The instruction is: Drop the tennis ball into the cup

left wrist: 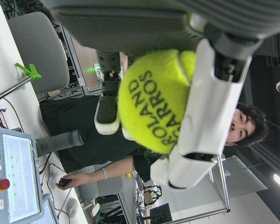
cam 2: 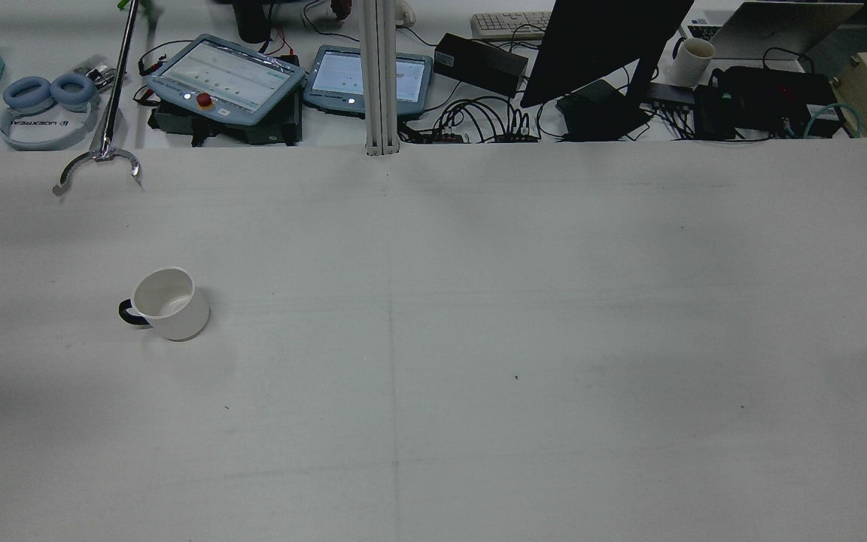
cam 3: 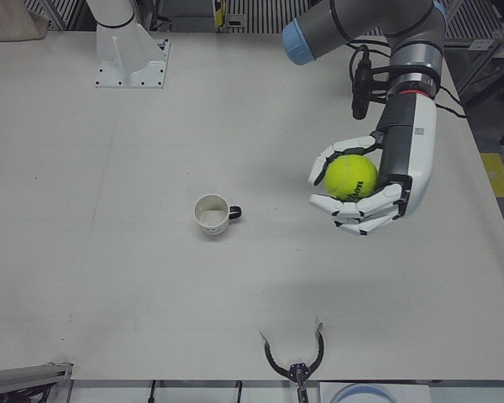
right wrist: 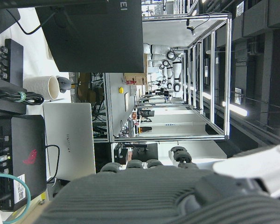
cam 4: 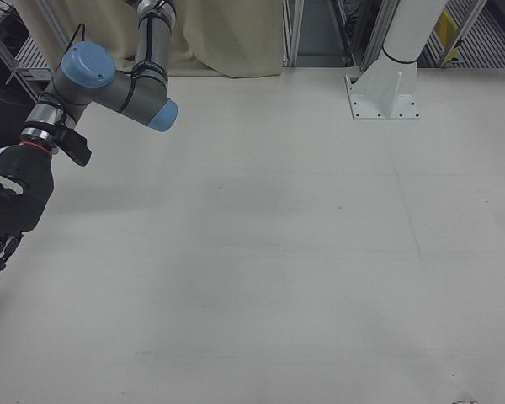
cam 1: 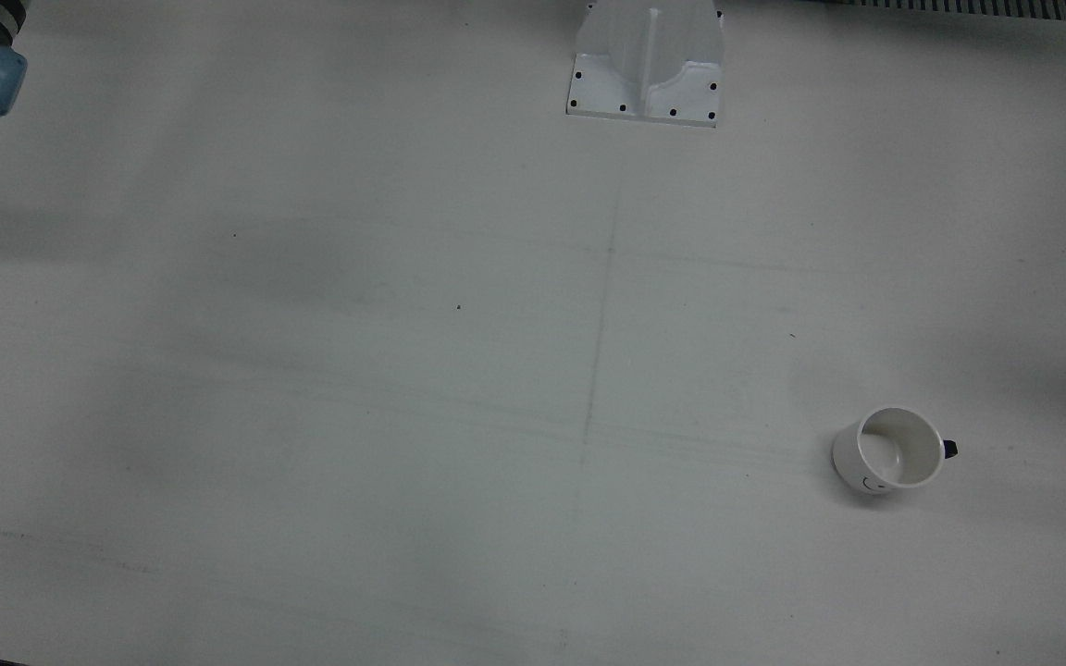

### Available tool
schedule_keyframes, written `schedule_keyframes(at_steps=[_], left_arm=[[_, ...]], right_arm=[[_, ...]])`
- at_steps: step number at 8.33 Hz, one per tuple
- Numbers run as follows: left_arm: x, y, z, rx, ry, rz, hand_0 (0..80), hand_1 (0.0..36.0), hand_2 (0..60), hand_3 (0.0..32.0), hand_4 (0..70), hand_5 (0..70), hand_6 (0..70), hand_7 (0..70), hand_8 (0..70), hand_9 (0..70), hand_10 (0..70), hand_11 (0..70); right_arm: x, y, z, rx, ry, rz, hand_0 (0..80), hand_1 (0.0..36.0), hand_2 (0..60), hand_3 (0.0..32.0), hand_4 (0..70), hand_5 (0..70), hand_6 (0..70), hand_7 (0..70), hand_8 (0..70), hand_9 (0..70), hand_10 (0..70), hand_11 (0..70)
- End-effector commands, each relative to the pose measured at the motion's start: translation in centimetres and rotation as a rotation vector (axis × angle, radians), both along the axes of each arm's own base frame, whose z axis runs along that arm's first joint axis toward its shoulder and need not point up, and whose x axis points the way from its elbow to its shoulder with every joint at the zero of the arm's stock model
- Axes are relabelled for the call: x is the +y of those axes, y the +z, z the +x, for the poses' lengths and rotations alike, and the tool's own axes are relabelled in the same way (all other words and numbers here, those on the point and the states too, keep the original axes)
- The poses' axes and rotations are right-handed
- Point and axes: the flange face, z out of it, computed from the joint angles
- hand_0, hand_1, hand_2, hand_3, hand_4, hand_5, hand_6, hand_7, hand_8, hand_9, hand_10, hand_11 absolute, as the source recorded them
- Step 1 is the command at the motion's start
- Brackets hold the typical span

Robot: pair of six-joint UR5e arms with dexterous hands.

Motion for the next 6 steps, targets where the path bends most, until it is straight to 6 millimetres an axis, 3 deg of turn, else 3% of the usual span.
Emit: schedule_keyframes(at_steps=[1,2,3,4,6], left_arm=[[2.3,-4.4,12.2,0.012,0.225,0.063,71.8,29.1,37.9,0.0,53.8,25.3,70.0,70.0,58.1,70.0,38.5,55.5],[3.1,-4.8,16.9,0.012,0.308,0.069,68.5,29.1,37.0,0.0,52.9,22.8,70.0,70.0,57.6,70.0,37.7,54.4],[4.1,-4.7,20.2,0.008,0.365,0.07,63.7,26.8,37.8,0.0,51.7,21.5,65.1,70.0,56.5,70.0,37.2,53.7],[4.8,-4.5,22.2,-0.01,0.397,0.074,62.3,25.1,37.8,0.0,50.1,25.7,70.0,70.0,56.9,70.0,37.1,53.5],[6.3,-4.1,26.0,-0.038,0.453,0.083,59.5,24.5,35.5,0.0,45.3,21.9,70.0,70.0,54.7,70.0,35.2,51.0]], right_arm=[[0.0,0.1,0.0,0.0,0.0,-0.002,0.0,0.0,0.0,0.0,0.0,0.0,0.0,0.0,0.0,0.0,0.0,0.0],[0.0,0.1,-0.1,0.0,-0.001,-0.002,0.0,0.0,0.0,0.0,0.0,0.0,0.0,0.0,0.0,0.0,0.0,0.0],[0.0,0.1,-0.1,0.0,-0.002,-0.002,0.0,0.0,0.0,0.0,0.0,0.0,0.0,0.0,0.0,0.0,0.0,0.0],[0.0,0.1,0.0,0.0,0.0,-0.002,0.0,0.0,0.0,0.0,0.0,0.0,0.0,0.0,0.0,0.0,0.0,0.0],[0.0,0.1,-0.1,0.0,-0.002,-0.002,0.0,0.0,0.0,0.0,0.0,0.0,0.0,0.0,0.0,0.0,0.0,0.0]])
